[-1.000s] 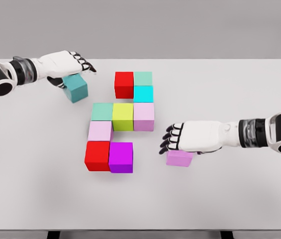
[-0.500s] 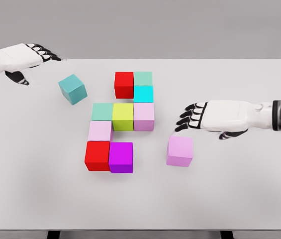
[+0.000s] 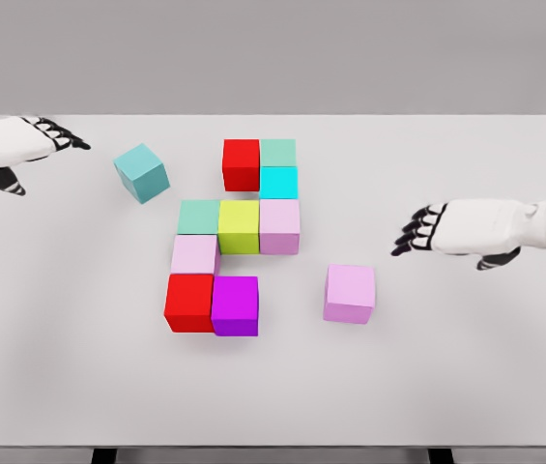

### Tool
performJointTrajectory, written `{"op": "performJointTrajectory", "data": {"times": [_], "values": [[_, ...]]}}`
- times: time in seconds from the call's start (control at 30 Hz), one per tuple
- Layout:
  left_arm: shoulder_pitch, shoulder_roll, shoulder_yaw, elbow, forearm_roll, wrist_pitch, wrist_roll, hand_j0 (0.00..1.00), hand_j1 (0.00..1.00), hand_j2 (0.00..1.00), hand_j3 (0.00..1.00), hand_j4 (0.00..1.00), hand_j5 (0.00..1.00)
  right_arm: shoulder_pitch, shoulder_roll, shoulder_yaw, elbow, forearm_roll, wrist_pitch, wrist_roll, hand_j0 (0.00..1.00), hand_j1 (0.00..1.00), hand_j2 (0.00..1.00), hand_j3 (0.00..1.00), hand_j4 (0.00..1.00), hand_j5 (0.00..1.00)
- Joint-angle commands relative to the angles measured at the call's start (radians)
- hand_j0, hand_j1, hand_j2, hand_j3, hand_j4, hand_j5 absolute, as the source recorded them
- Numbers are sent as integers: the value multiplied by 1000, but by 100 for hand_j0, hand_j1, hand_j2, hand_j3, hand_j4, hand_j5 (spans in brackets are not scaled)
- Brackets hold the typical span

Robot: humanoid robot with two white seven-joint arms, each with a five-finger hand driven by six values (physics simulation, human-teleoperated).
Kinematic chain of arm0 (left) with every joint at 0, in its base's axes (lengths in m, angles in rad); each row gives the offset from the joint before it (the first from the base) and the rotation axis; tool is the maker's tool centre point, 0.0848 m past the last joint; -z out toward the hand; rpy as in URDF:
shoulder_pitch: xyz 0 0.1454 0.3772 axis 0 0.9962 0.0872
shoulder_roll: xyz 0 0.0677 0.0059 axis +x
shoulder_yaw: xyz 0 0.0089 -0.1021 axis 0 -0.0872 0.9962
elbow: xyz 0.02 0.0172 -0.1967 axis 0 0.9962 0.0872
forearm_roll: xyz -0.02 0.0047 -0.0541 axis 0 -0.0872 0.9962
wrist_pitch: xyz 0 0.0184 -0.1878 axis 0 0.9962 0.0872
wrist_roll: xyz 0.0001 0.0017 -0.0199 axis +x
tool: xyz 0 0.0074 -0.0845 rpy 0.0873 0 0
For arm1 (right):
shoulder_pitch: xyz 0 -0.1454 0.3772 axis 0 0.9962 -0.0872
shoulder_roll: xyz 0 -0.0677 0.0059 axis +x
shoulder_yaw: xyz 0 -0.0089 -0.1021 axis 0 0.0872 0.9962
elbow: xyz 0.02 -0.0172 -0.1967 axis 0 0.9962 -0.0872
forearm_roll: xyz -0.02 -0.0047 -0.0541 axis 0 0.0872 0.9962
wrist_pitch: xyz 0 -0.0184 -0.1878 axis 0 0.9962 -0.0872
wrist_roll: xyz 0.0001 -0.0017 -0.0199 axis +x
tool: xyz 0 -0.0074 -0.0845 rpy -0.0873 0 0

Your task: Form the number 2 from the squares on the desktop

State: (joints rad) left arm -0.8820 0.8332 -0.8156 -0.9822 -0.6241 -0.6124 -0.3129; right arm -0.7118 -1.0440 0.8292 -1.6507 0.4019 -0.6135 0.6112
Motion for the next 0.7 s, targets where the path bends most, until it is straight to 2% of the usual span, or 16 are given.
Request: {"op": "performJointTrajectory", "data": {"times": [0.0, 0.17, 0.27, 0.4, 0.53, 0.67], "values": [[0, -11, -8, 4, 0, 2, -8, 100, 100, 100, 100, 100, 100, 0, -41, 10, -55, 6, 3, 0, 99, 99, 99, 99, 99, 99], [0, -11, -53, -6, 1, 2, -12, 100, 100, 100, 100, 100, 100, 0, -44, 59, -109, 6, 3, 0, 99, 99, 99, 99, 99, 99], [0, -13, -71, -7, 1, 2, -12, 100, 100, 100, 100, 100, 100, -113, -62, 225, -101, 2, 3, 0, 99, 99, 99, 99, 99, 99], [-2, -25, -74, -6, 0, 2, -12, 100, 100, 100, 100, 100, 100, -143, -84, 235, -100, -5, 3, 0, 99, 99, 99, 99, 99, 99], [-14, -48, -86, 0, -22, 2, -12, 100, 100, 100, 100, 100, 100, -195, -82, 323, -98, -5, 3, 0, 99, 99, 99, 99, 99, 99], [-17, -66, -86, 5, -23, 2, -12, 100, 100, 100, 100, 100, 100, -195, -70, 324, -98, -3, 3, 0, 99, 99, 99, 99, 99, 99]]}}
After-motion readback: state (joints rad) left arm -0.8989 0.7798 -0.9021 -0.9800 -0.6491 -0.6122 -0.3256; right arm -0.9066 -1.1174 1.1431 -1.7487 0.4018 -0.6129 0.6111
